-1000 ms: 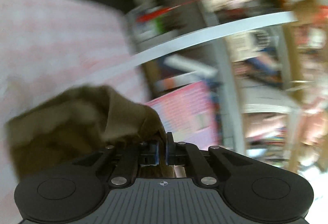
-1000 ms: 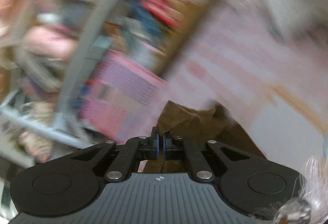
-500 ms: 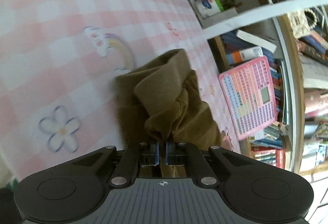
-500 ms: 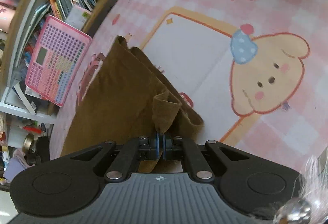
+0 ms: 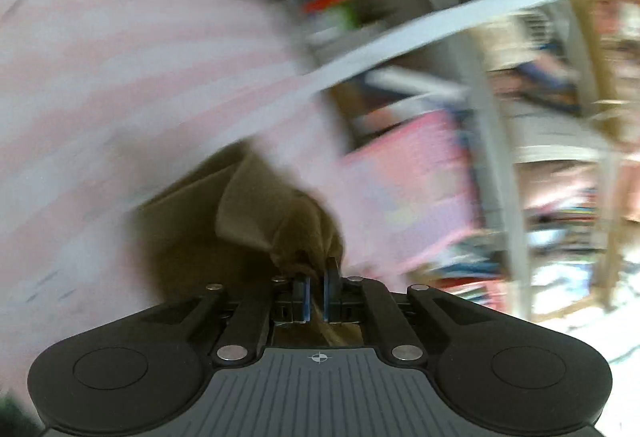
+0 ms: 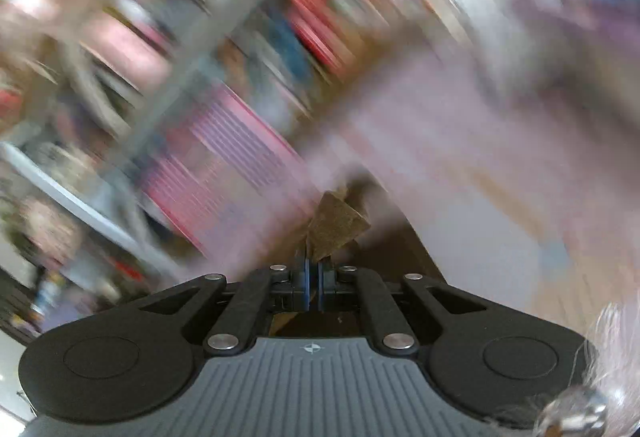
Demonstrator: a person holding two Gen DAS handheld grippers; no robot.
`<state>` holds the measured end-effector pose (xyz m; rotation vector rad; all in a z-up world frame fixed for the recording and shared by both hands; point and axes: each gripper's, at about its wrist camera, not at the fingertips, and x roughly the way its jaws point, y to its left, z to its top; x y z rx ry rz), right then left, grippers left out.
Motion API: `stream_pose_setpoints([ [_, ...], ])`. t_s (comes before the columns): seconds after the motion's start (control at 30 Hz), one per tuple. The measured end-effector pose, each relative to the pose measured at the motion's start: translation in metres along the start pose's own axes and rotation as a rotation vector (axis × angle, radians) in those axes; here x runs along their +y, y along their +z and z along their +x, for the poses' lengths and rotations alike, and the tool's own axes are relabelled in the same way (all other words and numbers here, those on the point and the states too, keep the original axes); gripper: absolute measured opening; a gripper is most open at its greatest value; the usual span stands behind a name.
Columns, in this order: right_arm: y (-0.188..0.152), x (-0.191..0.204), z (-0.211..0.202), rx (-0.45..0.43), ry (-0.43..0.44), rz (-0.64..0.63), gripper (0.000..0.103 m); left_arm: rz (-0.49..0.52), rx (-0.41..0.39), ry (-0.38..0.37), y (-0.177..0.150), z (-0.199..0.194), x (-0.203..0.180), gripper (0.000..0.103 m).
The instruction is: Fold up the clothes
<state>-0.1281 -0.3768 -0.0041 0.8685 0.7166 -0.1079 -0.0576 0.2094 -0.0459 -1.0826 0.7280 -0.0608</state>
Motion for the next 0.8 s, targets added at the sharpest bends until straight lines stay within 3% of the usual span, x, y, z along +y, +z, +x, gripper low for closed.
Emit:
stream_pose_setpoints([
  [0.1, -0.024, -0.026, 0.032, 0.096, -0.114, 0.007, 0.004, 0.019, 0.030, 0.108, -0.013, 0.011, 0.022, 0.004],
  [0.23, -0.031, -0.032, 0.038, 0.093, -0.131, -0.002, 0.005, 0.019, 0.025, 0.118, -0.012, 0.013, 0.022, 0.006],
  [0.37, -0.032, -0.038, 0.032, 0.079, -0.124, 0.011, 0.018, 0.009, 0.031, 0.120, -0.009, 0.015, 0.022, 0.008],
  [0.47, -0.031, -0.039, 0.031, 0.071, -0.124, 0.027, 0.018, -0.001, 0.032, 0.119, -0.008, 0.013, 0.024, 0.008],
  [0.67, -0.030, -0.039, 0.030, 0.057, -0.136, 0.011, 0.006, 0.346, -0.027, 0.098, -0.015, 0.003, -0.034, 0.005],
  [0.8, -0.028, -0.032, 0.027, 0.037, -0.145, -0.025, 0.006, 0.333, -0.017, 0.126, -0.012, 0.006, -0.028, 0.005],
])
